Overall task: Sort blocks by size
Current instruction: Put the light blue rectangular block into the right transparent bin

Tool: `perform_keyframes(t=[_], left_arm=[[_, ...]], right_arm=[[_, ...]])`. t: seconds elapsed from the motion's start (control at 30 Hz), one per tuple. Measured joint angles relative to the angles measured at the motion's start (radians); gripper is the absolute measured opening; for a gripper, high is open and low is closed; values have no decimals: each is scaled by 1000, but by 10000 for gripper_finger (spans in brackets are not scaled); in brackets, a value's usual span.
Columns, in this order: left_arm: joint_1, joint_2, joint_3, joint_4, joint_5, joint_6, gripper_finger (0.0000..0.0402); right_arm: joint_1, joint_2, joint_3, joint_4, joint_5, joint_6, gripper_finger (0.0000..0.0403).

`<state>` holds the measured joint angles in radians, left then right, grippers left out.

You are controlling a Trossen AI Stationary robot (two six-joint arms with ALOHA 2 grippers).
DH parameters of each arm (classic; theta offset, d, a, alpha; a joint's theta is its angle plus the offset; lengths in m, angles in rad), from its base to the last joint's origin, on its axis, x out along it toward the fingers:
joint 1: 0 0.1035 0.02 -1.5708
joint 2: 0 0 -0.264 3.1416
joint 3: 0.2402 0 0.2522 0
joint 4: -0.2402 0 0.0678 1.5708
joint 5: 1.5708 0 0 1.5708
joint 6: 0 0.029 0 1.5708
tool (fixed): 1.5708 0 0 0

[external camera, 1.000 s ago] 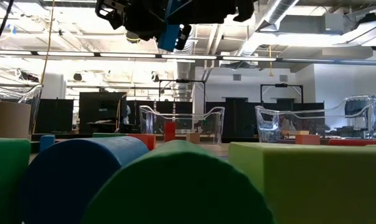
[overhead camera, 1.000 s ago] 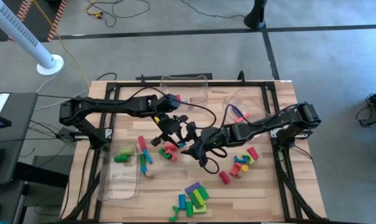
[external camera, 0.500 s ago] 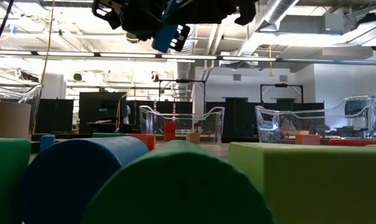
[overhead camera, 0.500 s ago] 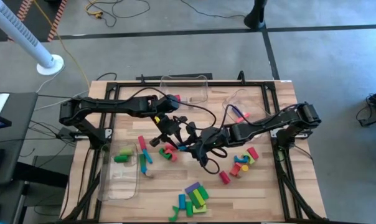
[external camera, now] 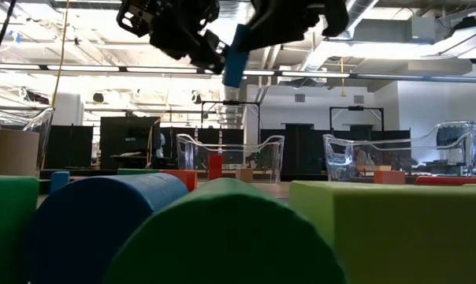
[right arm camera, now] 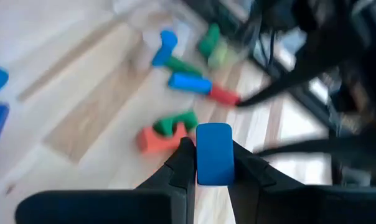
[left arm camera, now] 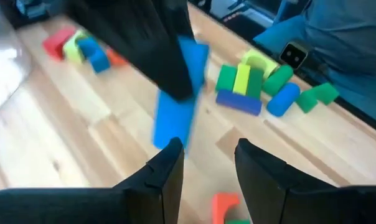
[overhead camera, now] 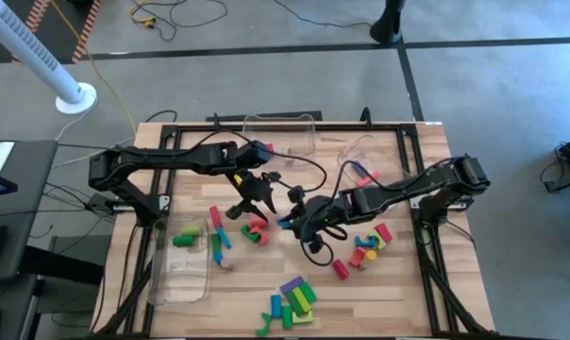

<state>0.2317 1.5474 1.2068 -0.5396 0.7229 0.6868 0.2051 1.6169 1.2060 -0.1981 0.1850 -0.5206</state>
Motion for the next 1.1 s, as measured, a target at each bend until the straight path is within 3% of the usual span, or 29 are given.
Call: perform_keyframes(t=[0.37, 0.5, 0.9, 1.1], left_arm=[[26, -17, 0, -188, -41, 8, 138], [8, -17, 0, -227, -164, 13, 139], [-9, -30, 0, -278, -345, -16, 139], [9, -94, 0, -271, -422, -55, 139]], right_arm=[[-5, -129, 0, -392, 186, 251, 88], [-21, -166, 0, -539, 251, 352, 88], [-107, -265, 0, -747, 314, 493, 88], [-189, -282, 0, -811, 314, 516, 88]])
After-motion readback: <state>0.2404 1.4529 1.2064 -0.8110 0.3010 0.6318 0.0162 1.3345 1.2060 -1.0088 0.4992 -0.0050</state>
